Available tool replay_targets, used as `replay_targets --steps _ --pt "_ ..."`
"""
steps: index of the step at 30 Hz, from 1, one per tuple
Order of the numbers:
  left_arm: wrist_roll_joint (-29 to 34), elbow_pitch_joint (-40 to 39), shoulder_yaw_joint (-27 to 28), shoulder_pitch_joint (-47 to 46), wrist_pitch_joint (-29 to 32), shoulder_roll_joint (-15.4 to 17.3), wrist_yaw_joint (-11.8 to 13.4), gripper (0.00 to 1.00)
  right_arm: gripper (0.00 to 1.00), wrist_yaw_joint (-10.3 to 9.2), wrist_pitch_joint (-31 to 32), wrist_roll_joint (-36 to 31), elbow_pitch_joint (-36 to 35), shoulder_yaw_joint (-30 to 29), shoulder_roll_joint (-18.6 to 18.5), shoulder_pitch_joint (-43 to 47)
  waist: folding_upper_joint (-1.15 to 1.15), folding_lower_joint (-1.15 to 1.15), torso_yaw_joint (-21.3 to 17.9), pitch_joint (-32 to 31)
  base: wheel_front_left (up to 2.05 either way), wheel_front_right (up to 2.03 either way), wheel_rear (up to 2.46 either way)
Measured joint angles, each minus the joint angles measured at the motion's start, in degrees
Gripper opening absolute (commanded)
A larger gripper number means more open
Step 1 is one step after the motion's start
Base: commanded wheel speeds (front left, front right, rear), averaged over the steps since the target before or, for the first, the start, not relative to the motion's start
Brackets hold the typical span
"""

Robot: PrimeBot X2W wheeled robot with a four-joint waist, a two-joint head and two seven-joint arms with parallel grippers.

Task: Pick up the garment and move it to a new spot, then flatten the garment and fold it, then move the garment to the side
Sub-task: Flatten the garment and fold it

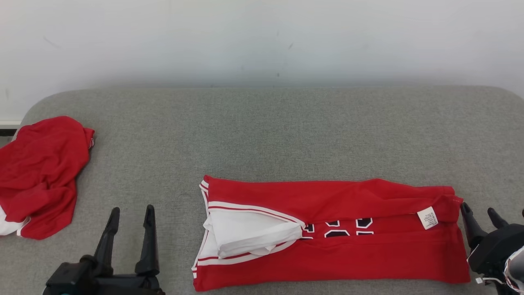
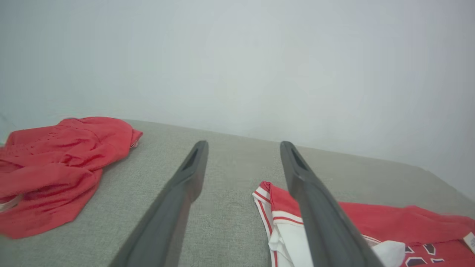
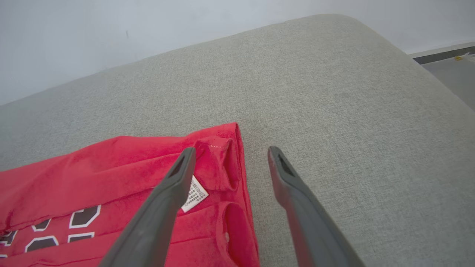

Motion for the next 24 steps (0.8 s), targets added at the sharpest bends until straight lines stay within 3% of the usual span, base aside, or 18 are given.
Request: replay_targets --steps 11,16,24 --pt "6.97 3.61 6.76 1.88 0.0 -3.44 -4.13 1.0 1.0 0.0 5.56 -4.94 1.76 -8.88 5.55 -3.2 0.0 0.0 0.16 1.85 0.0 0.0 0.0" --pt "8.14 5.13 7.97 1.09 0.0 -4.41 -6.08 1.0 1.0 0.0 8.35 -8.81 4.68 -11.91 7.57 -5.35 0.0 0.01 0.51 3.23 0.0 0.0 0.0" --pt "9.24 5.69 8.25 0.91 0.0 -5.23 -7.12 1.0 1.0 0.0 8.9 -12.13 7.91 -14.62 9.78 -6.48 0.0 0.01 1.31 4.54 0.0 0.0 0.0"
